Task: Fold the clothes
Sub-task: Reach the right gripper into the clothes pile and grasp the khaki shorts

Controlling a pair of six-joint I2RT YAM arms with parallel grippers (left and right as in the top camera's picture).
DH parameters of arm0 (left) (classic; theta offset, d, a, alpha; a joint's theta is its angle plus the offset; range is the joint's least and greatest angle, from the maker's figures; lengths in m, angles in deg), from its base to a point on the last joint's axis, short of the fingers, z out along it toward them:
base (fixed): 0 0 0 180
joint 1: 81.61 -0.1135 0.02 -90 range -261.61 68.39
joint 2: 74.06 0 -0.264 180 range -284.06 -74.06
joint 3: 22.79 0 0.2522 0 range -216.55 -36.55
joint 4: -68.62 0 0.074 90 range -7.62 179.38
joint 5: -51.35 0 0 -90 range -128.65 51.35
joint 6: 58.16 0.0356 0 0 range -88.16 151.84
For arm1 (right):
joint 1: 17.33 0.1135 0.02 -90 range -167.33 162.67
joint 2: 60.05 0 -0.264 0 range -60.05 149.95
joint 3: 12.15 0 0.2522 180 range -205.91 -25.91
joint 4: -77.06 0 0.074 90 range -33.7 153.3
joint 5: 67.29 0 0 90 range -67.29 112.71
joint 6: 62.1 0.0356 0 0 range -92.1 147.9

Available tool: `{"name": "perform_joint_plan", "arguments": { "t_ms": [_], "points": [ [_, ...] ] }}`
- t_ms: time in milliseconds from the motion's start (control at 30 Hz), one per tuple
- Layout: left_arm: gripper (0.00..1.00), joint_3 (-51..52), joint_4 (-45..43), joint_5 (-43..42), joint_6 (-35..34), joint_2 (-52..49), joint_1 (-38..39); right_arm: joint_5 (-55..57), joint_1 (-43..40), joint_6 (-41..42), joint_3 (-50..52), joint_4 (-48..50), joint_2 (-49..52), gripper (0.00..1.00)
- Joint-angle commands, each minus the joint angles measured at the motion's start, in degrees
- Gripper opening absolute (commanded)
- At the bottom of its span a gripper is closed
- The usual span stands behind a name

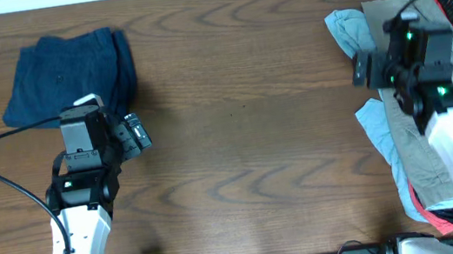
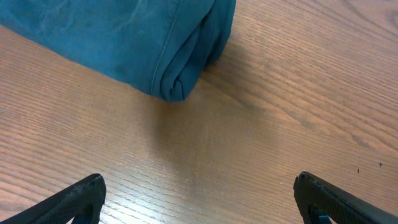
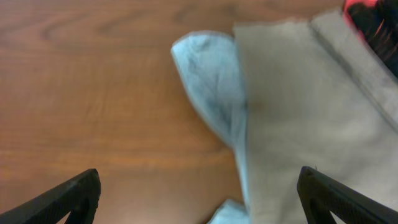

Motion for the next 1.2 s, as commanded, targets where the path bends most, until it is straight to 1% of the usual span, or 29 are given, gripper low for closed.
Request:
{"name": "perform_joint_plan", "arguments": {
  "t_ms": [0, 67, 133, 167, 267, 433, 567, 767, 833, 933, 1067, 1167],
  "points": [
    [0.98, -1.2, 0.3, 0.1, 0.9, 0.0, 0.2, 0.3, -1.7, -1.4, -1.4, 5.2, 4.5, 0.99],
    [0.98, -1.2, 0.3, 0.1, 0.9, 0.0, 0.2, 1.4, -2.5, 0.1, -1.4, 10.2, 8.0, 0.98],
    [0.98, -1.2, 0.3, 0.1, 0.9, 0.0, 0.2, 3.8, -3.2, 2.8, -1.4, 14.4, 12.2, 0.9],
    [0.98, -1.2, 0.3, 0.1, 0.9, 0.0, 0.2, 5.1, -3.5, 4.2, -1.4, 15.6, 13.7, 0.87],
    [0.98, -1.2, 0.3, 0.1, 0.9, 0.0, 0.2, 9.9, -3.7, 9.4, -1.4, 18.3, 18.7, 0.73],
    [0.98, -1.2, 0.3, 0.1, 0.7, 0.0, 0.2, 10.7, -3.6, 13.6, -1.4, 23.4, 25.5, 0.6],
    [0.98, -1.2, 0.3, 0.1, 0.7, 0.0, 0.2, 12.7, -3.7, 16.1, -1.4, 25.3, 28.9, 0.58],
    [0.98, -1.2, 0.3, 0.1, 0.7, 0.0, 0.2, 12.9, -3.7, 16.6, -1.4, 26.3, 32.3, 0.56],
    [0.98, -1.2, 0.3, 0.1, 0.7, 0.0, 0.2, 12.8, -3.7, 16.6, -1.4, 26.2, 33.2, 0.52],
    [0.98, -1.2, 0.3, 0.1, 0.7, 0.0, 0.2, 12.9, -3.7, 16.6, -1.4, 25.9, 33.7, 0.38],
    [0.98, -1.2, 0.3, 0.1, 0.7, 0.0, 0.2, 14.2, -3.7, 16.8, -1.4, 26.0, 33.1, 0.09],
    [0.98, -1.2, 0.3, 0.1, 0.7, 0.0, 0.2, 14.3, -4.1, 16.8, -1.6, 26.1, 31.5, 0.03]
  ]
}}
